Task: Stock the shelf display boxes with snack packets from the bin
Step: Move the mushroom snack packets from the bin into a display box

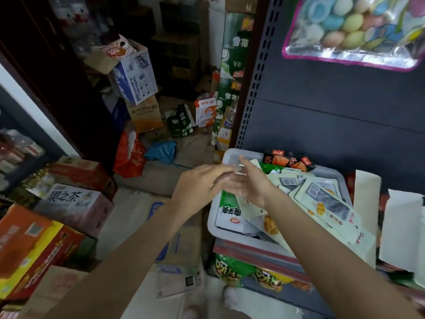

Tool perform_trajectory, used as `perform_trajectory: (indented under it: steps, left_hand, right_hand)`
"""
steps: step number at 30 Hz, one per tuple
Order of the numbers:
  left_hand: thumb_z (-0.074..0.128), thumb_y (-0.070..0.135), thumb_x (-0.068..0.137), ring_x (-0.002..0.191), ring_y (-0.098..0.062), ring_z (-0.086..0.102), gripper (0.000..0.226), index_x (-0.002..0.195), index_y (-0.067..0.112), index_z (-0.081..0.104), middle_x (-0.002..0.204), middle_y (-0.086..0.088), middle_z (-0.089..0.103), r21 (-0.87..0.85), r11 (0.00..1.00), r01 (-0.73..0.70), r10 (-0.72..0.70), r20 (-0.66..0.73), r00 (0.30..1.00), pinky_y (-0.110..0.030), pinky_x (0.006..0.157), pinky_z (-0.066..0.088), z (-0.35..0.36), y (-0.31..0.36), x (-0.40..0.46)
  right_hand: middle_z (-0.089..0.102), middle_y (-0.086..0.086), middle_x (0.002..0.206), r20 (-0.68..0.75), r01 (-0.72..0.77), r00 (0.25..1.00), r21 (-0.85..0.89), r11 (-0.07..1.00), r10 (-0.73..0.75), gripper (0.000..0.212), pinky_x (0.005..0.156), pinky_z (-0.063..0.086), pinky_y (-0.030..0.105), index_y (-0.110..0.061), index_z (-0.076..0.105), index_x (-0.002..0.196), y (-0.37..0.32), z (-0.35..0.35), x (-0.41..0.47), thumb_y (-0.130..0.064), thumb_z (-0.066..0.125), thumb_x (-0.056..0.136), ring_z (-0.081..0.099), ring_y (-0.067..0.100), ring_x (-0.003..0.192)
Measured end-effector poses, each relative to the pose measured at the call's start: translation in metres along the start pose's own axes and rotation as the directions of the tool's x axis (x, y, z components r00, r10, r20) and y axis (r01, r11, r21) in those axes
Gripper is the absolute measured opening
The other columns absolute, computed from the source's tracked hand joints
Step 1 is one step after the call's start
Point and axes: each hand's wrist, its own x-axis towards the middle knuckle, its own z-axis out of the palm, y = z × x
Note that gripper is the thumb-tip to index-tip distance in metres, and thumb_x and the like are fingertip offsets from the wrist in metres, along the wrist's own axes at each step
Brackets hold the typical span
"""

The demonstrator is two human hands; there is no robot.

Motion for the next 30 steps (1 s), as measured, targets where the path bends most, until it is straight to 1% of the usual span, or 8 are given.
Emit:
perform_trajectory:
  steps: [2, 5, 8, 10, 14, 16, 22, 30]
  left_hand:
    - [0.054, 0.041, 0.084, 0.096, -0.011, 0.063, 0.034, 0.111, 0.026, 0.067, 0.108, 0.009, 0.070, -0.057, 0.997, -0.057, 0.064, 0.118, 0.991, -0.026, 0.067, 0.054, 0.004, -0.006, -0.005]
    - [0.069, 0.043, 0.078, 0.113, -0.009, 0.051, 0.042, 0.113, 0.022, 0.067, 0.123, 0.007, 0.062, -0.233, 0.972, 0.037, 0.031, 0.283, 0.959, -0.034, 0.089, 0.050, 0.011, -0.012, -0.014]
    - [0.066, 0.039, 0.081, 0.122, -0.012, 0.039, 0.041, 0.117, 0.019, 0.065, 0.134, 0.004, 0.051, -0.264, 0.952, 0.158, -0.082, 0.275, 0.958, -0.039, 0.102, 0.038, 0.016, -0.014, -0.015]
    - [0.066, 0.031, 0.086, 0.124, -0.011, 0.035, 0.044, 0.127, 0.019, 0.057, 0.139, 0.002, 0.044, -0.286, 0.922, 0.260, -0.186, 0.261, 0.947, -0.034, 0.105, 0.031, 0.020, -0.007, -0.008]
    - [0.068, 0.015, 0.085, 0.099, -0.001, 0.054, 0.057, 0.136, 0.022, 0.044, 0.118, 0.008, 0.051, -0.525, 0.694, 0.492, -0.296, 0.415, 0.860, -0.010, 0.080, 0.044, 0.031, 0.029, 0.018]
    - [0.069, 0.009, 0.084, 0.093, -0.007, 0.059, 0.061, 0.136, 0.025, 0.041, 0.104, 0.011, 0.055, -0.577, 0.618, 0.534, -0.283, 0.470, 0.836, -0.014, 0.077, 0.049, 0.042, 0.052, 0.031]
    - [0.070, 0.002, 0.080, 0.088, -0.015, 0.064, 0.070, 0.137, 0.029, 0.040, 0.089, 0.002, 0.060, -0.600, 0.575, 0.556, -0.276, 0.498, 0.822, -0.030, 0.079, 0.053, 0.095, 0.131, 0.067]
    - [0.068, -0.002, 0.080, 0.082, -0.006, 0.060, 0.070, 0.136, 0.029, 0.040, 0.089, 0.008, 0.060, -0.640, 0.545, 0.541, -0.291, 0.461, 0.838, -0.026, 0.076, 0.052, 0.175, 0.250, 0.109]
  right_hand:
    - [0.065, 0.021, 0.105, 0.012, 0.058, 0.998, 0.063, 0.996, -0.059, 0.030, 0.064, 0.059, 0.031, 0.003, 0.057, 0.115, 0.001, 0.003, -0.005, -0.019, 0.046, 0.098, 0.066, 0.026, 0.081]
    - [0.064, 0.019, 0.111, -0.079, 0.148, 0.987, 0.072, 0.986, -0.142, 0.026, 0.067, 0.057, 0.034, 0.002, 0.055, 0.117, 0.006, 0.000, -0.009, 0.003, 0.042, 0.094, 0.066, 0.025, 0.085]
    - [0.065, 0.018, 0.115, -0.161, 0.207, 0.966, 0.018, 0.978, -0.202, 0.028, 0.074, 0.055, 0.036, -0.001, 0.057, 0.116, 0.010, -0.010, -0.019, 0.004, 0.042, 0.093, 0.066, 0.027, 0.091]
    - [0.066, 0.015, 0.115, -0.224, 0.232, 0.947, -0.015, 0.973, -0.229, 0.029, 0.083, 0.055, 0.040, -0.004, 0.059, 0.118, 0.011, -0.022, -0.028, 0.001, 0.044, 0.094, 0.066, 0.029, 0.098]
    - [0.068, 0.010, 0.112, -0.294, 0.296, 0.912, -0.013, 0.955, -0.287, 0.025, 0.089, 0.053, 0.042, -0.009, 0.061, 0.112, 0.008, -0.058, -0.055, -0.001, 0.044, 0.095, 0.065, 0.028, 0.102]
    - [0.069, 0.007, 0.108, -0.320, 0.331, 0.889, -0.044, 0.943, -0.327, 0.024, 0.085, 0.055, 0.038, -0.012, 0.061, 0.109, 0.006, -0.080, -0.068, -0.003, 0.045, 0.095, 0.066, 0.026, 0.100]
    - [0.071, 0.000, 0.099, -0.368, 0.406, 0.821, -0.161, 0.899, -0.437, 0.028, 0.065, 0.054, 0.028, -0.020, 0.060, 0.104, -0.005, -0.162, -0.106, 0.002, 0.048, 0.091, 0.070, 0.017, 0.084]
    - [0.070, 0.003, 0.104, -0.377, 0.414, 0.807, -0.190, 0.890, -0.456, 0.025, 0.070, 0.057, 0.032, -0.019, 0.060, 0.107, -0.030, -0.304, -0.140, -0.001, 0.049, 0.093, 0.070, 0.022, 0.089]
